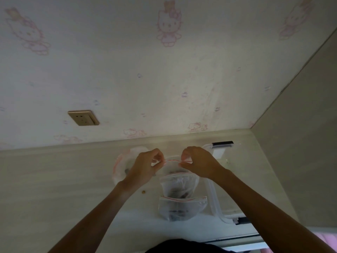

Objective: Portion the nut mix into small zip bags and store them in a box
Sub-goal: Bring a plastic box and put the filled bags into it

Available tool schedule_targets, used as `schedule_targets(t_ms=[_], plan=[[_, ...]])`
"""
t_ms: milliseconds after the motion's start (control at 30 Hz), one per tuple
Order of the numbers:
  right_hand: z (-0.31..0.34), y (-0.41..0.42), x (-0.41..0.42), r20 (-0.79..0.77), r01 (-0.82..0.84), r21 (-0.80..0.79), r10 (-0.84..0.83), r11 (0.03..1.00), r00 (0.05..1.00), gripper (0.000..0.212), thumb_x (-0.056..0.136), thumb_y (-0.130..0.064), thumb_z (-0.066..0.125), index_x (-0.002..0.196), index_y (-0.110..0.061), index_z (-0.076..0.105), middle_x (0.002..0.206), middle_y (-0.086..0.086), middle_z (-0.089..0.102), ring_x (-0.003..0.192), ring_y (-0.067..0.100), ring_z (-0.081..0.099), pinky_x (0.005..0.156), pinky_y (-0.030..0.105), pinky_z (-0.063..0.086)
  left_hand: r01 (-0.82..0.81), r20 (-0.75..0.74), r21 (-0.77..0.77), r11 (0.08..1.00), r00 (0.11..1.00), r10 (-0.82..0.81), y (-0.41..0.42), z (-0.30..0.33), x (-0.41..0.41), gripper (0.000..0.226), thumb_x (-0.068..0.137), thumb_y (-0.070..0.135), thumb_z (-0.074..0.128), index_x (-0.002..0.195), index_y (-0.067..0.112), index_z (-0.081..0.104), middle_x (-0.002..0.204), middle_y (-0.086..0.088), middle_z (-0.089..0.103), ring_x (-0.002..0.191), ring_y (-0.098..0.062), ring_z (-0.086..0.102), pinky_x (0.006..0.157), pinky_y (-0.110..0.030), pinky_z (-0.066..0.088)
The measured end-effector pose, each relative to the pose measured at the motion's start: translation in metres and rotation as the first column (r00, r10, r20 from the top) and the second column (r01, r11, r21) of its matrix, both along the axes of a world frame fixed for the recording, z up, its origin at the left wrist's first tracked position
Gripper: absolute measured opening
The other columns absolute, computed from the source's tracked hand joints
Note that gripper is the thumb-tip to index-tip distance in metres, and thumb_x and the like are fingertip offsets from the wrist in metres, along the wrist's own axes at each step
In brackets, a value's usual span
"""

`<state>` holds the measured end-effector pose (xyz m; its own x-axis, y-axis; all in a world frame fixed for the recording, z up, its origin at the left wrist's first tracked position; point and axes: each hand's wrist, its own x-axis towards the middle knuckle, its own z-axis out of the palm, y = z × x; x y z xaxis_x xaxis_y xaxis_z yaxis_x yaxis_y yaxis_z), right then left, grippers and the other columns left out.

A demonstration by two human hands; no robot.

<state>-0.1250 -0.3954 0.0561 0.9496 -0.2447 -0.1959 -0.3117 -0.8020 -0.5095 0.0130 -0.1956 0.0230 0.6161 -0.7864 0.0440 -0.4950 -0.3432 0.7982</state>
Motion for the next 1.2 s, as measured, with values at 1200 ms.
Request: schedule_targets(t_ms=[1200], plan=[[-0.019, 0.026, 0.039, 0.126, 0.053, 0.219, -0.082, 0.974, 0.989, 0.016, 0.097, -0.024, 0.067, 0.102, -0.012, 0.077, 0.103, 0.003, 0.074, 0.088, 0.010, 0.062, 0.085, 0.022, 0.048, -0.227, -0.271, -0.071, 0.971, 0.941, 0.201, -0.004, -0.022, -0.012, 0.016, 0.097, 0.019, 0.072, 0.090, 0.034, 0.072, 0.089, 0.016, 0.077, 0.089, 0.000, 0.071, 0.083, -0.010, 0.051]])
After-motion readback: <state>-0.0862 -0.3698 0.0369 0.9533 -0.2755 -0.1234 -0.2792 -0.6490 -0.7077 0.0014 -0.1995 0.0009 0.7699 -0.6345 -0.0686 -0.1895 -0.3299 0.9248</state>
